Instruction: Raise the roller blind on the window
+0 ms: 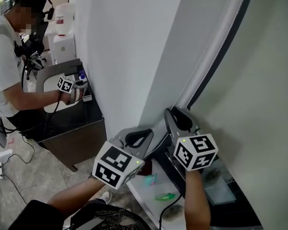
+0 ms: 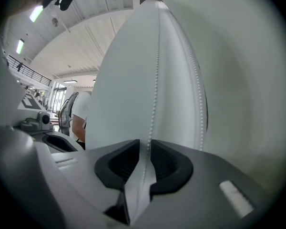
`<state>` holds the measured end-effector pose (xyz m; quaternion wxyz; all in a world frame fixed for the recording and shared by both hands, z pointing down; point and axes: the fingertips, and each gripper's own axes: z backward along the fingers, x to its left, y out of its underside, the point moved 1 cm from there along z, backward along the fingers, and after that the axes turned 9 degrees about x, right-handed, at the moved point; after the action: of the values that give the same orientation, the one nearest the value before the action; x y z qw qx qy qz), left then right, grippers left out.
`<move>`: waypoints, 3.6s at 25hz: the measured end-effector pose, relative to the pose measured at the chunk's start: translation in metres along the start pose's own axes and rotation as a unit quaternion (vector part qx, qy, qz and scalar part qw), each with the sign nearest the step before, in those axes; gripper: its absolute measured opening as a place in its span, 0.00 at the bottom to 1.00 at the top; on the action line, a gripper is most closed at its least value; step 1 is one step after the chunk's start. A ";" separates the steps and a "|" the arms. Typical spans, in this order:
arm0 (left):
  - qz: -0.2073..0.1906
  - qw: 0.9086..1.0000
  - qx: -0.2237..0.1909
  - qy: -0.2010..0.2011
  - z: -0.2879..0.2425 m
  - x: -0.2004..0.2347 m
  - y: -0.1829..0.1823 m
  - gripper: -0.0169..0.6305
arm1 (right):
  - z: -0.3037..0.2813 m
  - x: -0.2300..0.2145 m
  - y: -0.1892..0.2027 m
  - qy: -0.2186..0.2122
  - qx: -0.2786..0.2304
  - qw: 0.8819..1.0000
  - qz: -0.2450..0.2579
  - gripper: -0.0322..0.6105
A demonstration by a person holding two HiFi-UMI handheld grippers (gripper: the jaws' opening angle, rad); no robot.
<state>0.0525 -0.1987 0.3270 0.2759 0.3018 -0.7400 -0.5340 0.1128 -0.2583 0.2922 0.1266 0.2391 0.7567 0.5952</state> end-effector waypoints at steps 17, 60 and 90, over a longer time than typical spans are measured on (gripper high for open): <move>-0.033 0.996 -0.059 0.050 -0.001 -0.017 -0.068 0.14 | 0.033 0.025 0.012 -0.008 -0.011 1.000 0.007 0.08; -0.038 0.981 0.054 0.184 -0.029 -0.045 0.008 0.05 | 0.085 0.032 -0.125 -0.096 -0.119 0.988 -0.022 0.20; -0.029 0.960 -0.069 0.271 0.004 -0.066 -0.121 0.16 | 0.063 0.054 0.081 -0.111 0.072 0.991 -0.031 0.06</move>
<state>0.1125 -0.1771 0.2041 0.4702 0.4372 -0.5900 -0.4896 0.1136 -0.1637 0.3590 0.2104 0.2884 0.7861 0.5045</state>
